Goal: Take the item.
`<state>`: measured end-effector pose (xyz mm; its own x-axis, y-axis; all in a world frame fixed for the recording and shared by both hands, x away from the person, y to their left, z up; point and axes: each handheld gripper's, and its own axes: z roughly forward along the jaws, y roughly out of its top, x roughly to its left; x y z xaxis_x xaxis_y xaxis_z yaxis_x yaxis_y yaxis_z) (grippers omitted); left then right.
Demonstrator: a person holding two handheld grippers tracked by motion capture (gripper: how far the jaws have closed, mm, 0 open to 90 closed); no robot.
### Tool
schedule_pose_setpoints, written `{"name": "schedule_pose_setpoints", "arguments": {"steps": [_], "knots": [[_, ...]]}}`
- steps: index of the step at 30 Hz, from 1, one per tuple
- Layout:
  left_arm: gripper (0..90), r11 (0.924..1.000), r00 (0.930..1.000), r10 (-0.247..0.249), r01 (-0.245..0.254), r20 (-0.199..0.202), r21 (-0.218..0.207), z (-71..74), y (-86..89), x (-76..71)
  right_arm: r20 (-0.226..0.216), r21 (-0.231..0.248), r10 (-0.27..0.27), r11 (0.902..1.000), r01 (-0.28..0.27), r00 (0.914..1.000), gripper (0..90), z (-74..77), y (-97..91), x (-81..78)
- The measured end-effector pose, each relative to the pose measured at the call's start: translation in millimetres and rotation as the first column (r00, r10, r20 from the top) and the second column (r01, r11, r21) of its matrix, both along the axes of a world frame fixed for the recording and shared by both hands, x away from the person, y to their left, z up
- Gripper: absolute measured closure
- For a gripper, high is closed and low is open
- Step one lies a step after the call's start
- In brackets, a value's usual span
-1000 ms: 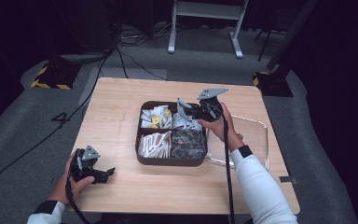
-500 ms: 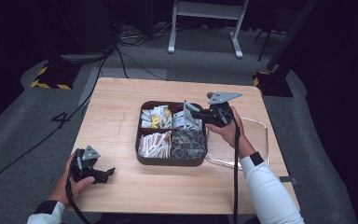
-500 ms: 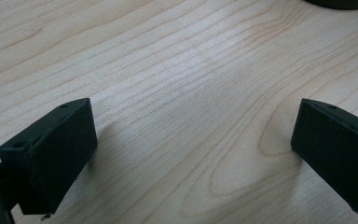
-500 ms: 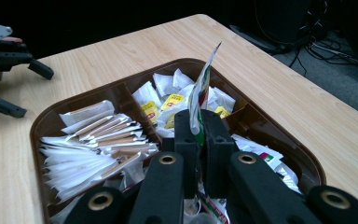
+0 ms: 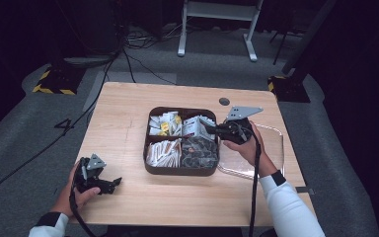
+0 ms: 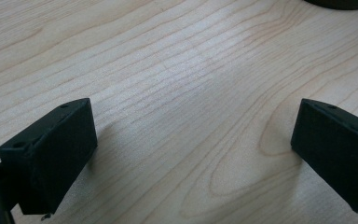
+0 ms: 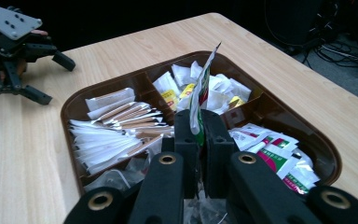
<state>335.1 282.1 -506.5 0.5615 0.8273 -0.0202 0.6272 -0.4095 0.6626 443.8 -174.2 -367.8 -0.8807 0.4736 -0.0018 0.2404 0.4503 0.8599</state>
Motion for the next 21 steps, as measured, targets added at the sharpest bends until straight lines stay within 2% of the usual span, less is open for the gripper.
{"name": "schedule_pose_setpoints", "arguments": {"steps": [21], "knots": [[0.4, 1.0, 1.0, 0.003, -0.003, 0.001, -0.004, -0.3, -0.3, -0.1, -0.004, 0.001, 0.08, 0.9968, -0.08, 0.9968, 86.8, -10.7, -4.1, -37.9]]}}
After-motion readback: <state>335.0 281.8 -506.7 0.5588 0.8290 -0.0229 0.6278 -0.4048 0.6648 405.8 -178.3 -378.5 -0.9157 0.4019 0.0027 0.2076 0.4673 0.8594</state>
